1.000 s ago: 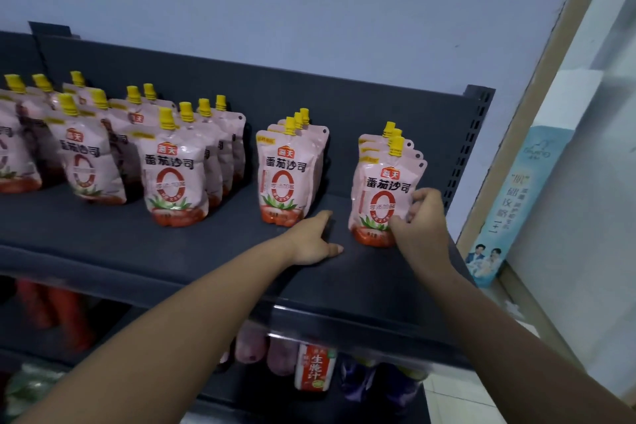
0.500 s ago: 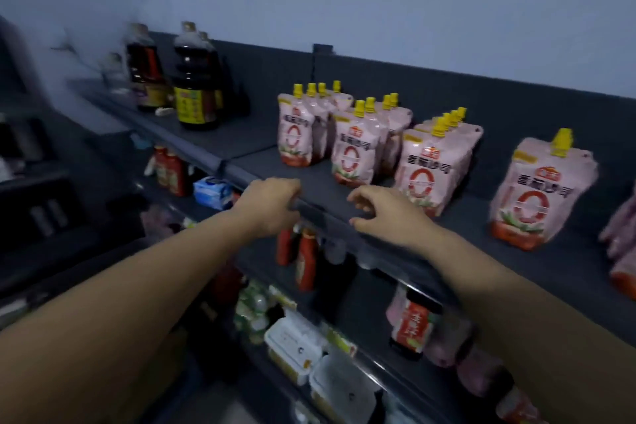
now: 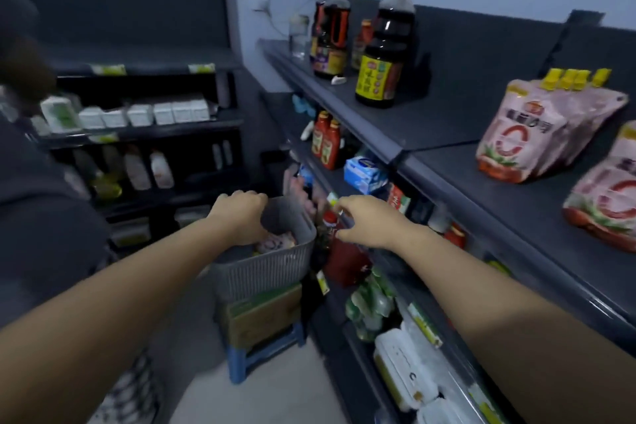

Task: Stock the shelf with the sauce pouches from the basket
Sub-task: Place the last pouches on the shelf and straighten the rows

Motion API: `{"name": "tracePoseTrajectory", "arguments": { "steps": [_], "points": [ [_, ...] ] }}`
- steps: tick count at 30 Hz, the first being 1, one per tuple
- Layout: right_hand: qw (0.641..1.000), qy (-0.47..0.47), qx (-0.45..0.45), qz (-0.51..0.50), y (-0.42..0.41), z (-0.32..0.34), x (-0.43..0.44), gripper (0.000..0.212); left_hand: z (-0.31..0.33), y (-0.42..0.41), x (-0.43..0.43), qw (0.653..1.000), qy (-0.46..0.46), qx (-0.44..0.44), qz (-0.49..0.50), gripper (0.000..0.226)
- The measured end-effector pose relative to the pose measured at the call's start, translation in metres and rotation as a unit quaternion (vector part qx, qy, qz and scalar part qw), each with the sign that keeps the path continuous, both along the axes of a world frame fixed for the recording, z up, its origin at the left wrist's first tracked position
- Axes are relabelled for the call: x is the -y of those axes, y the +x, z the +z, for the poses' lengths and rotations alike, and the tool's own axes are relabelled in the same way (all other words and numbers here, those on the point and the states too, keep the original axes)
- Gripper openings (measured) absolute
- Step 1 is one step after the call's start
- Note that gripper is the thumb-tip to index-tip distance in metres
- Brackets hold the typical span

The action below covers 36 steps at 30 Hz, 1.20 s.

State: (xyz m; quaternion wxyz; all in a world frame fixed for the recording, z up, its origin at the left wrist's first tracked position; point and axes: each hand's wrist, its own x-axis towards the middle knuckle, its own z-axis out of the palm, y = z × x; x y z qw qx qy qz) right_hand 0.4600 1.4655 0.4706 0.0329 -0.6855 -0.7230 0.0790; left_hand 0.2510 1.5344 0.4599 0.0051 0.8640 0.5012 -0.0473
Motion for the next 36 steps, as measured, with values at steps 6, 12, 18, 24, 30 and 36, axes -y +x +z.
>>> {"name": "tracePoseTrajectory", "arguments": {
  "steps": [6,12,18,24,30,36],
  "points": [
    [0.997,-0.044,0.004,0.065,0.006,-0.034,-0.098,0.034,-0.037,0.0,-0.072,0.995,-0.052,-0.029,0.081,0.055],
    [0.989,-0.105,0.006,0.1,0.02,-0.064,-0.193,0.028,-0.068,0.002,-0.137,0.982,-0.116,-0.025,0.146,0.045],
    [0.976,-0.184,0.012,0.117,0.012,-0.118,-0.265,0.036,-0.115,-0.014,-0.182,0.966,-0.167,-0.023,0.194,0.04],
    [0.962,-0.259,-0.001,0.091,-0.001,-0.18,-0.329,0.028,-0.162,-0.04,-0.245,0.955,-0.224,-0.02,0.193,0.039],
    [0.942,-0.334,0.011,0.023,-0.009,-0.229,-0.386,0.017,-0.203,-0.065,-0.322,0.945,-0.279,-0.015,0.168,0.037],
    [0.927,-0.374,-0.015,-0.026,-0.022,-0.266,-0.42,0.018,-0.239,-0.062,-0.374,0.943,-0.308,-0.023,0.128,0.037]
  ]
}}
